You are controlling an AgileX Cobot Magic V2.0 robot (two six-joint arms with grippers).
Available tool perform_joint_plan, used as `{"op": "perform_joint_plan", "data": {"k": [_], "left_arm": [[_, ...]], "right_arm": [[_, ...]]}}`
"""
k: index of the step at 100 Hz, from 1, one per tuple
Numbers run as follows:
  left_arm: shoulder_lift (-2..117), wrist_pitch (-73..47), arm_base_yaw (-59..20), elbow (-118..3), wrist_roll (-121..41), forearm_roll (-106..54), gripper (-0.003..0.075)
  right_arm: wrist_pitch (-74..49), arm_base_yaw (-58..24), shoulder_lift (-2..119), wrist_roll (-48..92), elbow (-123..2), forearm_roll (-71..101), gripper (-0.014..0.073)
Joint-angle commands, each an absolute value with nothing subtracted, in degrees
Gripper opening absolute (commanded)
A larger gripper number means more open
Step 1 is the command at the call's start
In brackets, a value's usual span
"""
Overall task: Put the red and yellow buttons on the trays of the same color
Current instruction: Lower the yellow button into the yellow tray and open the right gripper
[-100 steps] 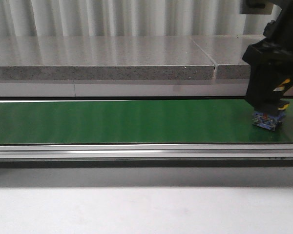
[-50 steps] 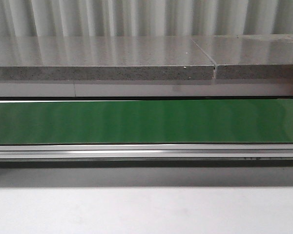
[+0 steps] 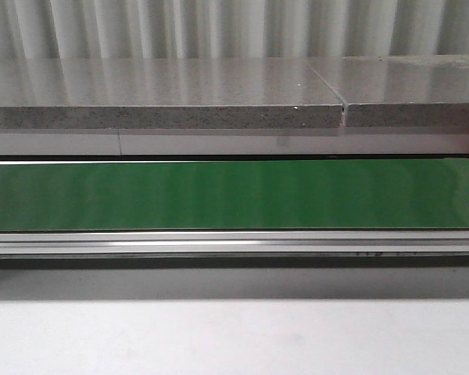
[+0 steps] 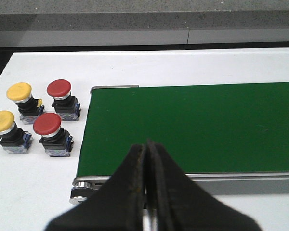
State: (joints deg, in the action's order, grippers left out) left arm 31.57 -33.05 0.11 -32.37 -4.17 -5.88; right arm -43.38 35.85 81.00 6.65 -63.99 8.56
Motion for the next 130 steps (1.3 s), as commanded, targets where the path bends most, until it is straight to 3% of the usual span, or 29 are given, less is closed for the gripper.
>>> {"op": "perform_joint_plan", "data": {"k": [1,67,130], "left_arm": [[31.54,-29.16,-0.22,-33.89,-4.16,-6.15,-0.002],[31.54,-29.16,-0.22,-33.89,-4.16,-6.15,-0.002],[31.54,-29.16,-0.22,-33.89,-4.16,-6.15,-0.002]], "right_arm": [[-38.9,37.17,79.29,6.24,-65.13,8.62,0.0096],[-33.21,39.58,93.84,5.17,-64.86,8.62,0.0096],[-30.44,39.58,100.0,5.17,-64.86,8.77,0.0119]]}}
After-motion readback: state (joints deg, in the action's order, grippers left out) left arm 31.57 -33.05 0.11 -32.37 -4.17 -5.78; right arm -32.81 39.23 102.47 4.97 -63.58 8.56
